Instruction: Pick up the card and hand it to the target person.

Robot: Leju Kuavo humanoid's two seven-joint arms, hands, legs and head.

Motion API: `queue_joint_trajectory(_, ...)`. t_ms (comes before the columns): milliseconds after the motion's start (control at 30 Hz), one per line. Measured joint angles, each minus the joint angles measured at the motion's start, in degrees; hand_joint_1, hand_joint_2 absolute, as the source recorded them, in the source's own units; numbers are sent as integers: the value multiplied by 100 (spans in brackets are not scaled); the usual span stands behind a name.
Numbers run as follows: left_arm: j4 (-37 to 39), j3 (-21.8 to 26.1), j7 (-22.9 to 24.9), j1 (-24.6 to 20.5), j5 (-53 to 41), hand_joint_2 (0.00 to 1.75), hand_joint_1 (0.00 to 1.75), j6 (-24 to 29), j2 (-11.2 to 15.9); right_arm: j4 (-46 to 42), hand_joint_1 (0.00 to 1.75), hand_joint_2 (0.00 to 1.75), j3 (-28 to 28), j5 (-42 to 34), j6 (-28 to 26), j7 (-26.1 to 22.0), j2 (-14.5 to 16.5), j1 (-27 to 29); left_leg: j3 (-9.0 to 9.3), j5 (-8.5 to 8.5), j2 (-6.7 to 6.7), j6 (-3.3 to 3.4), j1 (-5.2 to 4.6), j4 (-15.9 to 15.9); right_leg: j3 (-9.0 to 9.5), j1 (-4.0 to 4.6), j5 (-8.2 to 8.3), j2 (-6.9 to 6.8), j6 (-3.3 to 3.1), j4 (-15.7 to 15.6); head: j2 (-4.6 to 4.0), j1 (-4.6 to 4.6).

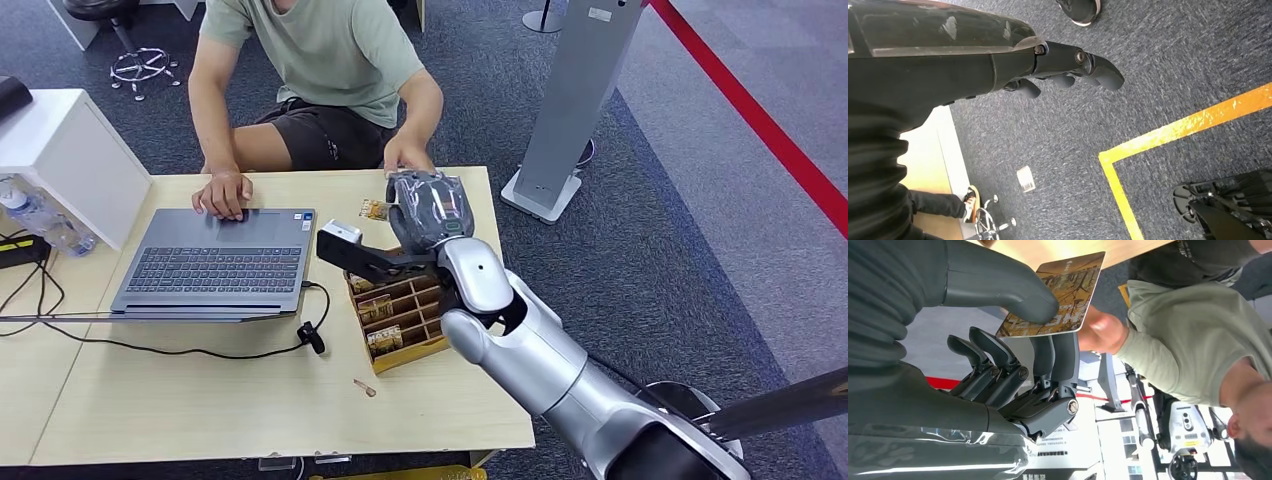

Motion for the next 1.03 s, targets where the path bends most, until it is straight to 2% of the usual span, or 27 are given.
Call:
queue_joint_trajectory(400,0,-7,-66,12,74,175,0,63,-13,1340,169,175,129,103,-732,-268,630,-529,-1,0,-1,0,0,0,-1,0,0,-1,0,0,0,3)
queue_joint_trajectory(533,0,-7,-75,35,113,175,0,31,-15,1612,0,175,165,138,-825,-276,751,-600,-1,0,-1,0,0,0,-1,0,0,0,0,0,0,2)
queue_joint_trajectory(700,1,-8,-81,73,126,175,0,-71,-15,1818,0,175,202,154,-842,-269,817,-645,0,0,-1,0,0,0,-2,0,0,0,0,0,0,3)
queue_joint_trajectory(1033,1,-7,-111,88,171,175,0,83,-15,1996,0,175,257,57,-895,-262,825,-646,1,0,0,0,0,0,-3,0,0,0,0,0,0,2)
